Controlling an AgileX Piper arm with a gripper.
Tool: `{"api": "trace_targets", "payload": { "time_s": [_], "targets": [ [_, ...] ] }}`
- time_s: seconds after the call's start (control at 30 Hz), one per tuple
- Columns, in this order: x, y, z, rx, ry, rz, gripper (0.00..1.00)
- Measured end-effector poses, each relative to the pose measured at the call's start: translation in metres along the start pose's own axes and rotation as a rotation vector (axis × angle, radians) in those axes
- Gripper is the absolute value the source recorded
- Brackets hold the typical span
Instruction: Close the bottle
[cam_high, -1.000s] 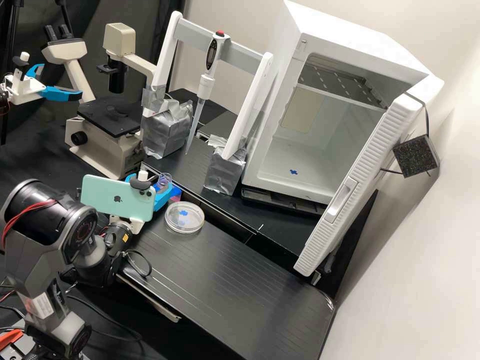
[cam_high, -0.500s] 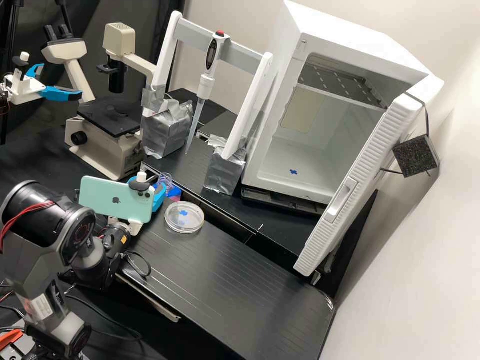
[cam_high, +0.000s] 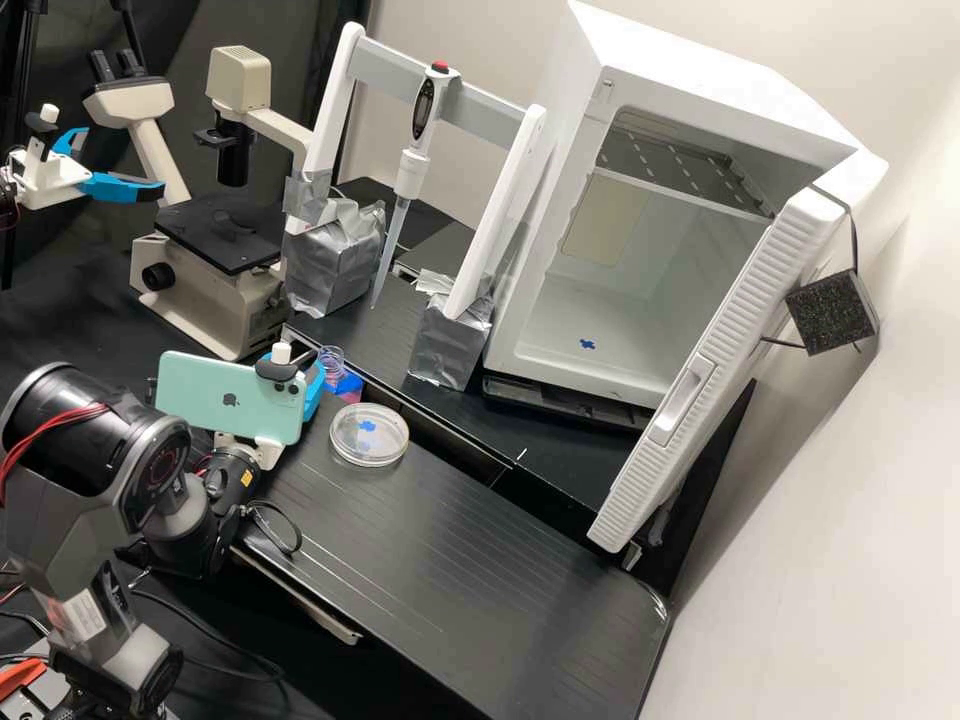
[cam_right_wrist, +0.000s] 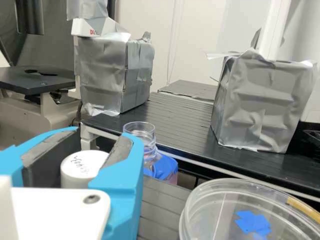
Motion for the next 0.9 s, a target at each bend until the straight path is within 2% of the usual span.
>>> {"api": "trace_targets", "payload": {
  "time_s": [0.27, 0.47, 0.67, 0.8, 0.9],
  "targets": [
    [-0.001, 0.002, 0.000, 0.006, 0.003, 0.006, 0.00],
    [-0.005, 0.014, -0.002, 0.021, 0.004, 0.066, 0.00],
    [0.011, 0.027, -0.009, 0.025, 0.035, 0.128, 0.00],
    [0.025, 0.032, -0.012, 0.030, 0.046, 0.145, 0.00],
    [0.036, 0.034, -0.017, 0.021, 0.050, 0.153, 0.00]
  ]
}}
